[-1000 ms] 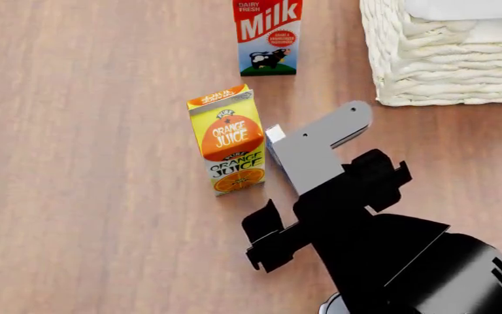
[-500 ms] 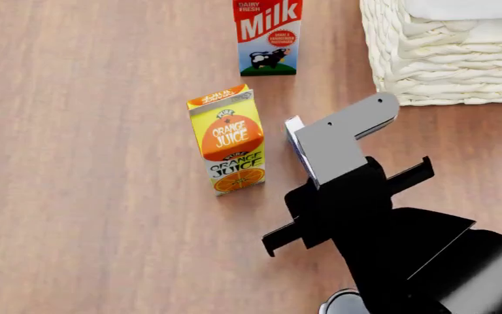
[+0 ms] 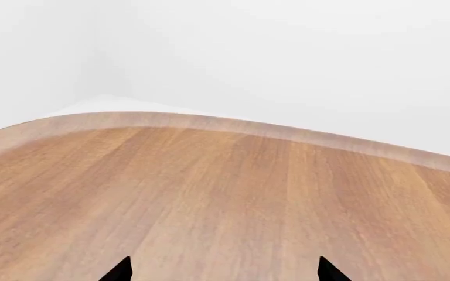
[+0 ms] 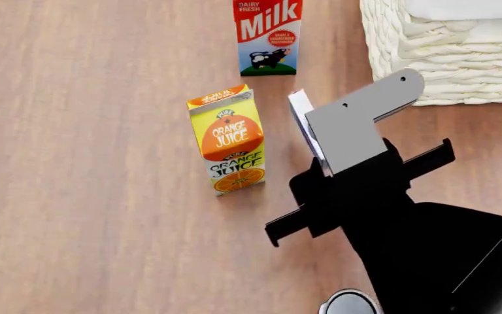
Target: Pick up the cream cheese box and the butter, and put them in the basket.
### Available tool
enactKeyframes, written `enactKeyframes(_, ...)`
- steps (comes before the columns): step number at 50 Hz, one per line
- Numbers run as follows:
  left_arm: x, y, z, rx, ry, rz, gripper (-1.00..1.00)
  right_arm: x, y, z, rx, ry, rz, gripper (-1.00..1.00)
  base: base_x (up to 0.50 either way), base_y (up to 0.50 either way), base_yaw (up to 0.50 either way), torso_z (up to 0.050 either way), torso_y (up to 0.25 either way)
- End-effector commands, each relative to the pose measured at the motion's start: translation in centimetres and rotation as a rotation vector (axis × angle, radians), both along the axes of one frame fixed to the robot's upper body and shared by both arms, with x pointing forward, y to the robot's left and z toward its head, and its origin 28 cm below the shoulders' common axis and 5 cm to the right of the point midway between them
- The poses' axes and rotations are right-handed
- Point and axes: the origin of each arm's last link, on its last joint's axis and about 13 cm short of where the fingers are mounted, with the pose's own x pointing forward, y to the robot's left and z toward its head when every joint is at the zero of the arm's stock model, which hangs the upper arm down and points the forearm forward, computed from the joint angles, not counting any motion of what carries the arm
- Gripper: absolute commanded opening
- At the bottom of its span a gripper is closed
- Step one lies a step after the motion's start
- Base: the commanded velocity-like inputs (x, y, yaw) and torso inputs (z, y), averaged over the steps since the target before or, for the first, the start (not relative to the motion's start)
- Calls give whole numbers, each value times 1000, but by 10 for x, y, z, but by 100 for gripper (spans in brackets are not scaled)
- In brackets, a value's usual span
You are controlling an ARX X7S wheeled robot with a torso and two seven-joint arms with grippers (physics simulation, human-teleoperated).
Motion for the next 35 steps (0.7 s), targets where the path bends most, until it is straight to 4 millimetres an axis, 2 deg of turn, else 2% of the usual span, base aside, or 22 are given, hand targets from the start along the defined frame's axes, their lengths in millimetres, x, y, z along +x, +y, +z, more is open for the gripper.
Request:
enactKeyframes(1, 0, 0, 0, 1, 0, -2, 100, -12, -4, 16, -1, -72, -4, -100, 0, 0, 0, 0, 0)
enactKeyframes(14, 0, 0, 0, 0, 0, -2, 100, -33, -6, 28, -1, -123, 7, -100, 0, 0, 0, 0, 0)
enactKeyframes(23, 0, 0, 1, 1, -2, -2, 100, -49, -3, 46, -16, -189, 45, -100, 0, 0, 0, 0, 1)
enactKeyframes(25, 0, 0, 0, 2, -2, -2, 100, -51, -3, 53, -4, -209, 45, -100, 0, 0, 0, 0, 0)
enactKeyframes(35, 0, 0, 0, 0, -2, -1, 100, -59, -5, 66, -10, -249, 43, -100, 0, 0, 0, 0, 1)
